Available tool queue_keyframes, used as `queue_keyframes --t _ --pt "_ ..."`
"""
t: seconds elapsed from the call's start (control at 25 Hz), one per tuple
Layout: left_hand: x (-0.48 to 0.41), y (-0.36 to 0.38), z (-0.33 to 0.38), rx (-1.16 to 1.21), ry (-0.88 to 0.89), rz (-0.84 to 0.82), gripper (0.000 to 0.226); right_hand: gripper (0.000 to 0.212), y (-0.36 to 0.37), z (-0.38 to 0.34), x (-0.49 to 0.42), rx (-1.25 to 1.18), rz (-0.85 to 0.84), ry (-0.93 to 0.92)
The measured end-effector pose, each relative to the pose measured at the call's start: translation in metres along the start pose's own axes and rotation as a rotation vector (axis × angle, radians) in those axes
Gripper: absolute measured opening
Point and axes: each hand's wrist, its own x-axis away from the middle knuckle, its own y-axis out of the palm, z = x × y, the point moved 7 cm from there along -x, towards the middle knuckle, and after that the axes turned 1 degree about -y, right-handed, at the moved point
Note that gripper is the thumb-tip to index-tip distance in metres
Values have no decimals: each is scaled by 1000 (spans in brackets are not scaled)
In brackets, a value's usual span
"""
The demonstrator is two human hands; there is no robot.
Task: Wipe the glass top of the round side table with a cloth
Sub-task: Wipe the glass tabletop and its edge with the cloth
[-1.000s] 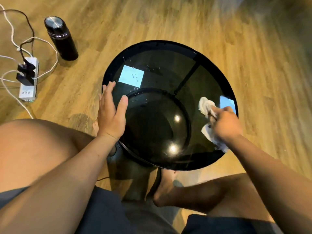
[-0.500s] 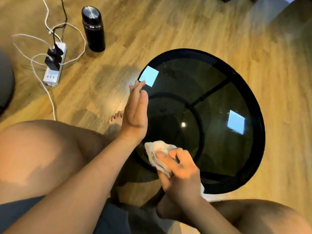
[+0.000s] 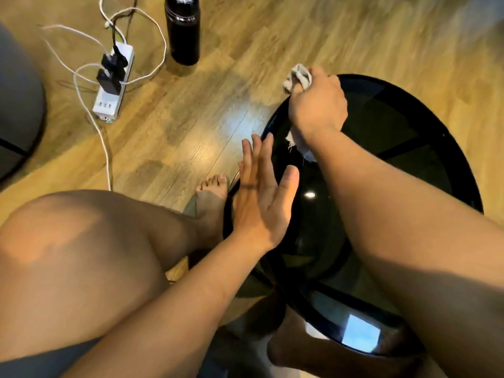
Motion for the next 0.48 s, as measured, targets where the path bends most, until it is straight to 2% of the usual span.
queue_keyframes --t 0.12,0.2,0.28,0.36,0.48 --pt "-4 0 1 26 -17 -2 81 32 -3 -8 33 92 -12 -184" --pt "-8 -3 4 61 -43 49 86 32 -10 -10 82 78 -21 -351" --pt "-9 -5 6 106 -57 91 96 24 -22 4 151 -6 -96 -466" --pt "-3 -2 9 109 -42 69 90 22 -41 36 224 -111 -192 -535" --pt "0 -3 11 51 -13 41 73 35 -63 104 295 -76 -294 -543"
